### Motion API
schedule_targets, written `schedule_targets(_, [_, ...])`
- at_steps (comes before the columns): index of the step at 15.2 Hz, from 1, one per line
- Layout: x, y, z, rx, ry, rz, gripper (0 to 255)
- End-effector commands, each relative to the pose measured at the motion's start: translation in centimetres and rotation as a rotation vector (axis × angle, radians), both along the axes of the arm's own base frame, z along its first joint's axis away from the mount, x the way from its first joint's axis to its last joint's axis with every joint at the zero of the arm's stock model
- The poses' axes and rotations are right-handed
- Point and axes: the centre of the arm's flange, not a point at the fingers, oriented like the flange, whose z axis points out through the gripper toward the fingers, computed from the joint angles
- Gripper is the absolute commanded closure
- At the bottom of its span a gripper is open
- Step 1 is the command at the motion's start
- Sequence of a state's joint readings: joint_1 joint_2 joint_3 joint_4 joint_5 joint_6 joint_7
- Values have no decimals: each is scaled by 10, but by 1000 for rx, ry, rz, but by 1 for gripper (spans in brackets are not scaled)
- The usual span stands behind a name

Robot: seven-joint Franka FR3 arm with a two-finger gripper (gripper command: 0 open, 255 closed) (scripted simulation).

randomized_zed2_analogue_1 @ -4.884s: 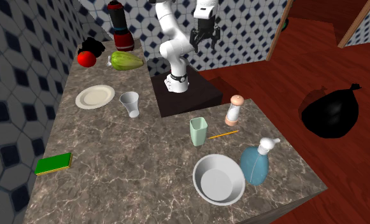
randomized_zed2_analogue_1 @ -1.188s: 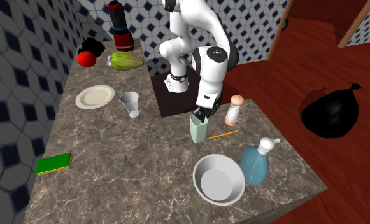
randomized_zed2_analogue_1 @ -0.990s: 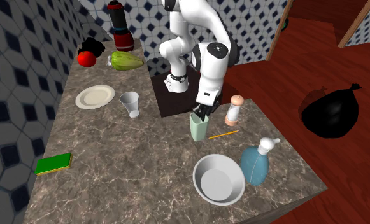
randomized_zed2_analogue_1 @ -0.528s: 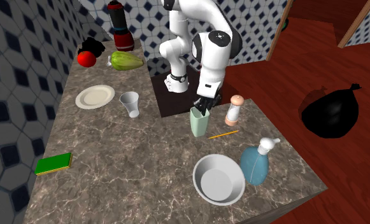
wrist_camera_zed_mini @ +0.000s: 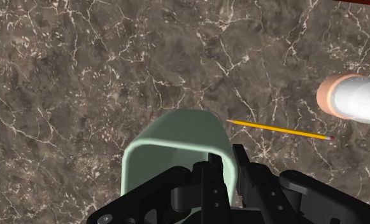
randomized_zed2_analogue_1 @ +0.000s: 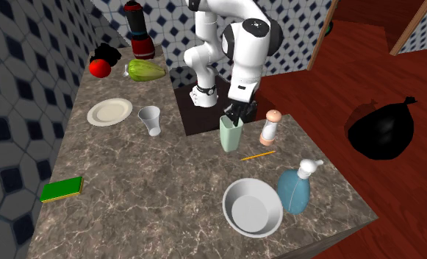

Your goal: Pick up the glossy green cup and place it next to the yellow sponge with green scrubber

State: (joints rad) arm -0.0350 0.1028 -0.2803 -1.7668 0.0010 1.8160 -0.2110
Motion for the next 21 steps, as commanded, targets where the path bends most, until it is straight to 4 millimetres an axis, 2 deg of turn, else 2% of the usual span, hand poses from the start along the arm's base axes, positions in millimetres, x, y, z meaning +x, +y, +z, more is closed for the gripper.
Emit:
schedule_targets(1, [0,0,11,0,0,0,255])
schedule_targets(18, [0,0,100,0,0,0,255])
schedule_targets(21, [-21,-33,92,0,0,0,255])
